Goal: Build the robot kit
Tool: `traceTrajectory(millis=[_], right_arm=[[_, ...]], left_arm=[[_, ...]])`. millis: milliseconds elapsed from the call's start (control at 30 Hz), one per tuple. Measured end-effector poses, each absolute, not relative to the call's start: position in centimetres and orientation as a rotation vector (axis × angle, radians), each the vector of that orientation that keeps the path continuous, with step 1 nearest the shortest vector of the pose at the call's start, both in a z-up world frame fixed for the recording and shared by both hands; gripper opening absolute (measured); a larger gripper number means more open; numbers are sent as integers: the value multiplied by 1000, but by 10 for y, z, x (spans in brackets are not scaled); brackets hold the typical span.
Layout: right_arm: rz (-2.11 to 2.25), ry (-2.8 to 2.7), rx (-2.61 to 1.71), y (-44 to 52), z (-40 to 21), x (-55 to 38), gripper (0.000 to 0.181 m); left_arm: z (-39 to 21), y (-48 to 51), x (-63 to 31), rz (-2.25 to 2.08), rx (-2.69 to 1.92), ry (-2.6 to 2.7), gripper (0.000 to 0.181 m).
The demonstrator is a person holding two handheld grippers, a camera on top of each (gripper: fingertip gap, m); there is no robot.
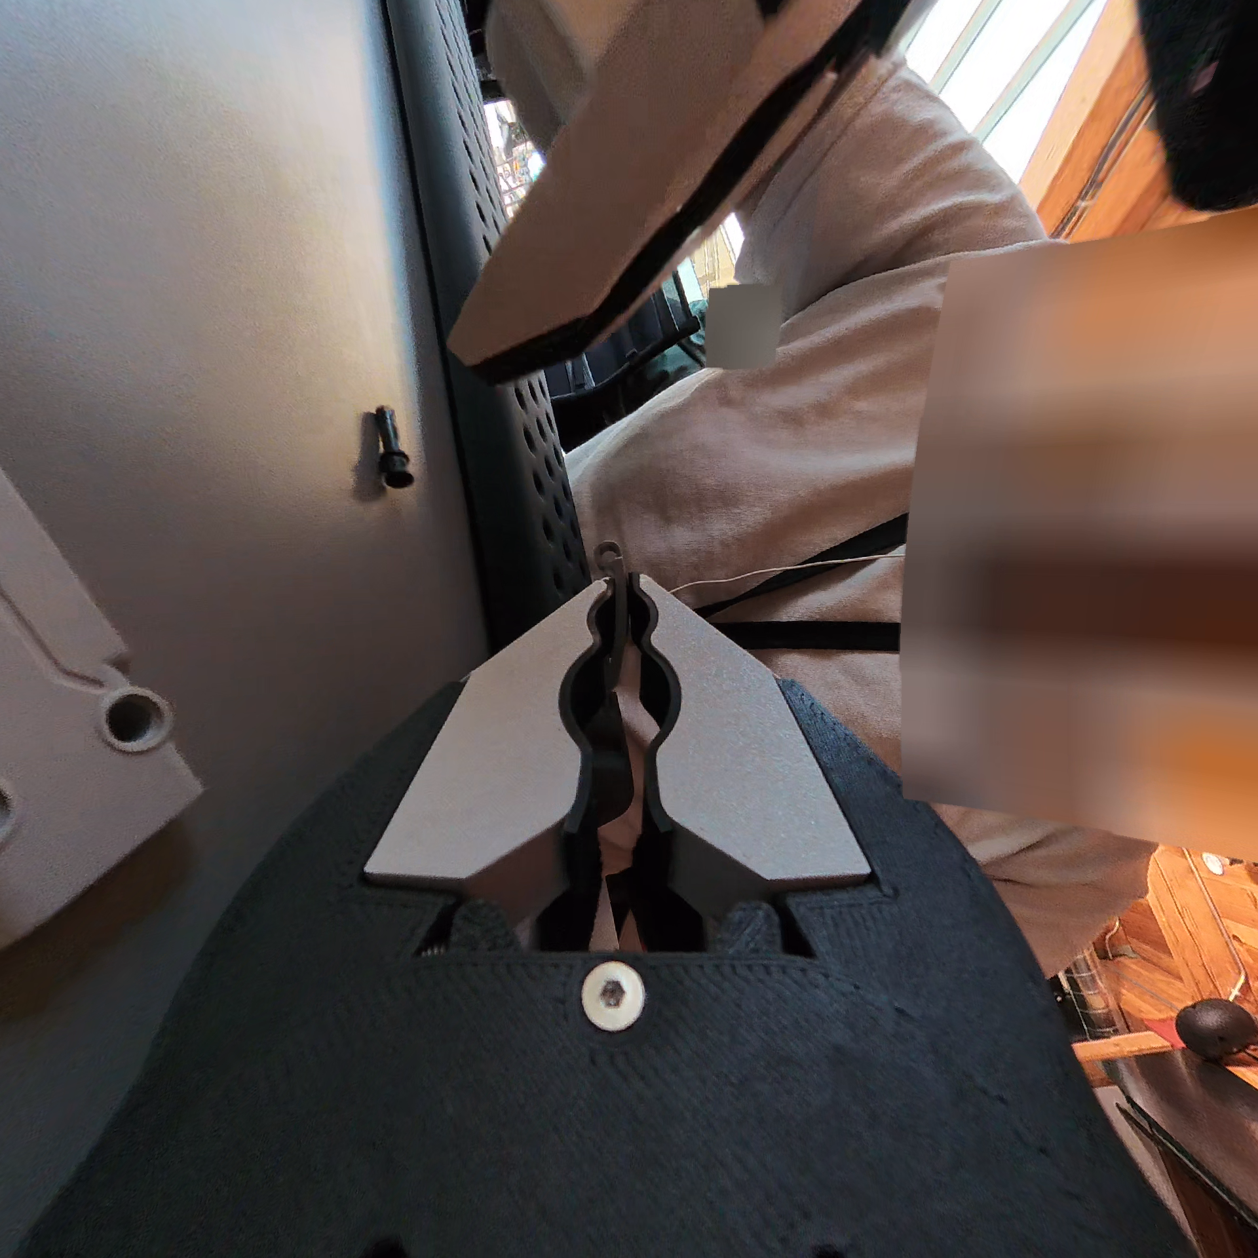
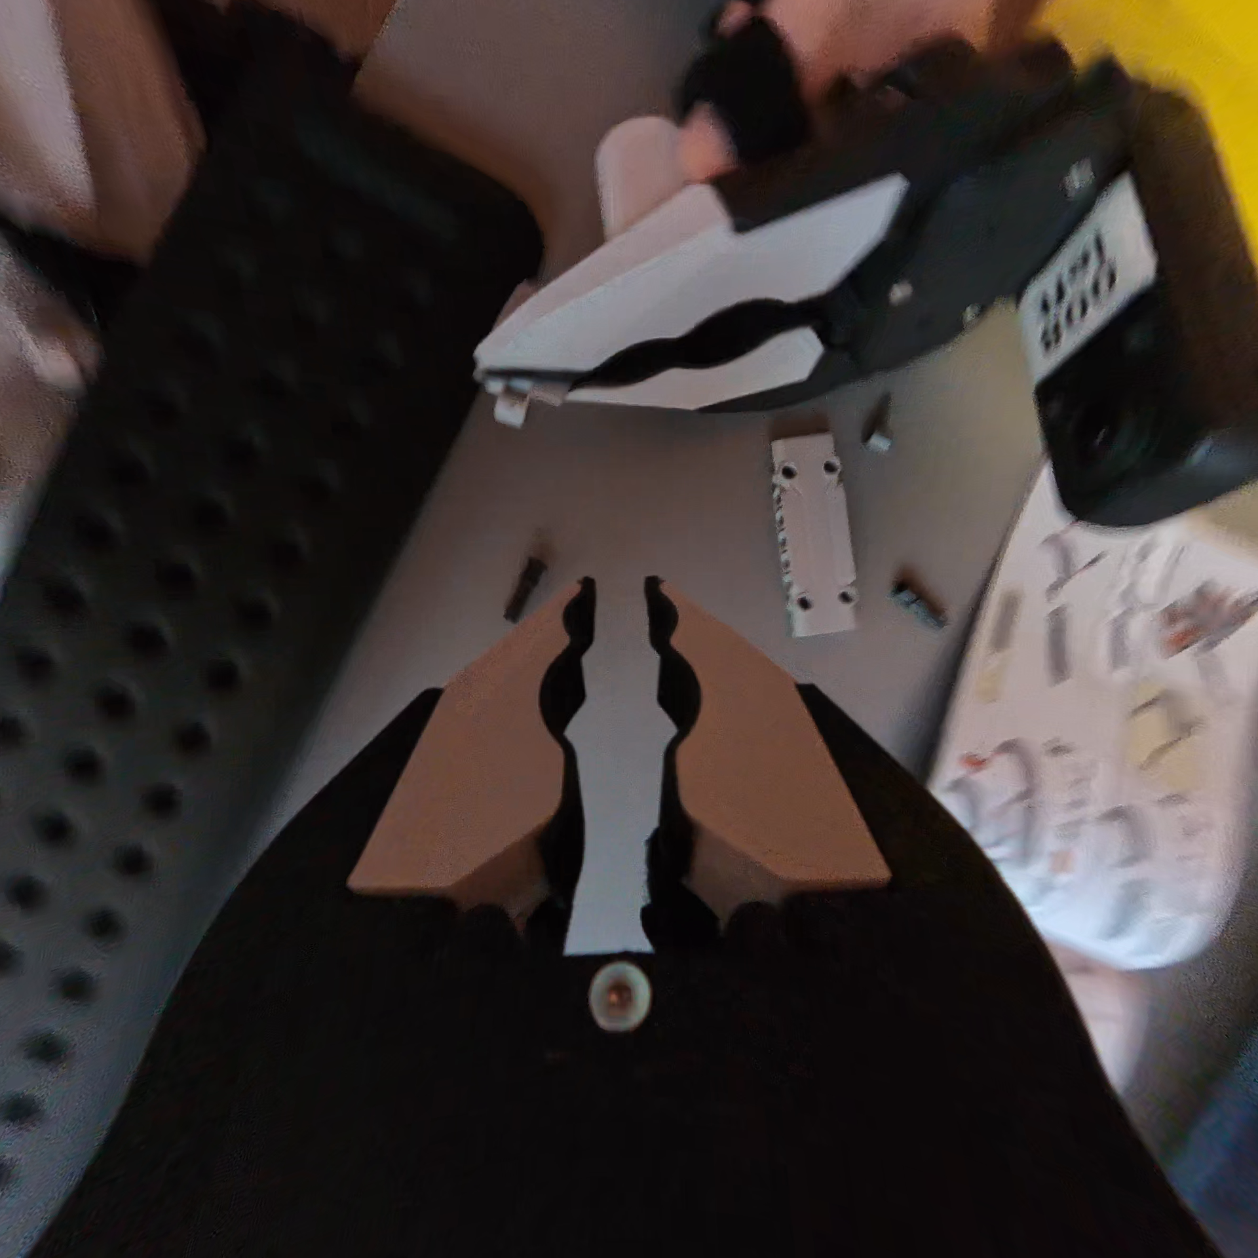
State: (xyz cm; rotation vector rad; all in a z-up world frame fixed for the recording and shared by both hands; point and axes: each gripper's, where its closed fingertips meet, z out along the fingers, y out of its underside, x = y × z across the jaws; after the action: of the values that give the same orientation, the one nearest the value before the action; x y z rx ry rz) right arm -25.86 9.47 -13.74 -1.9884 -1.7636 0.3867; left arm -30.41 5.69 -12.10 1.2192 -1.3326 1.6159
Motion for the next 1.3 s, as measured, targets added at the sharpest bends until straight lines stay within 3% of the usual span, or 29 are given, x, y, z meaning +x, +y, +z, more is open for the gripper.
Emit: traceTrajectory(millis=[167,267,467,867,1300], right_arm=[[729,-1272,-2421,72,-145,-278,17],[606,-1304,-2528,61,-158,-276,19],[189,-1555,-2464,60,-179,-263,13],[23,-1680,-2431,63,-179,-257,20],[61,-1613,-2474,68,-179,-254,16]], left_arm=[[-120,58,-303,1630,1227,-1319,0],[-121,57,-303,1621,1225,-1327,1],[-121,57,-304,1623,1225,-1327,1],[-121,55,-306,1617,1217,-1338,1],[-121,54,-307,1616,1209,-1344,1]])
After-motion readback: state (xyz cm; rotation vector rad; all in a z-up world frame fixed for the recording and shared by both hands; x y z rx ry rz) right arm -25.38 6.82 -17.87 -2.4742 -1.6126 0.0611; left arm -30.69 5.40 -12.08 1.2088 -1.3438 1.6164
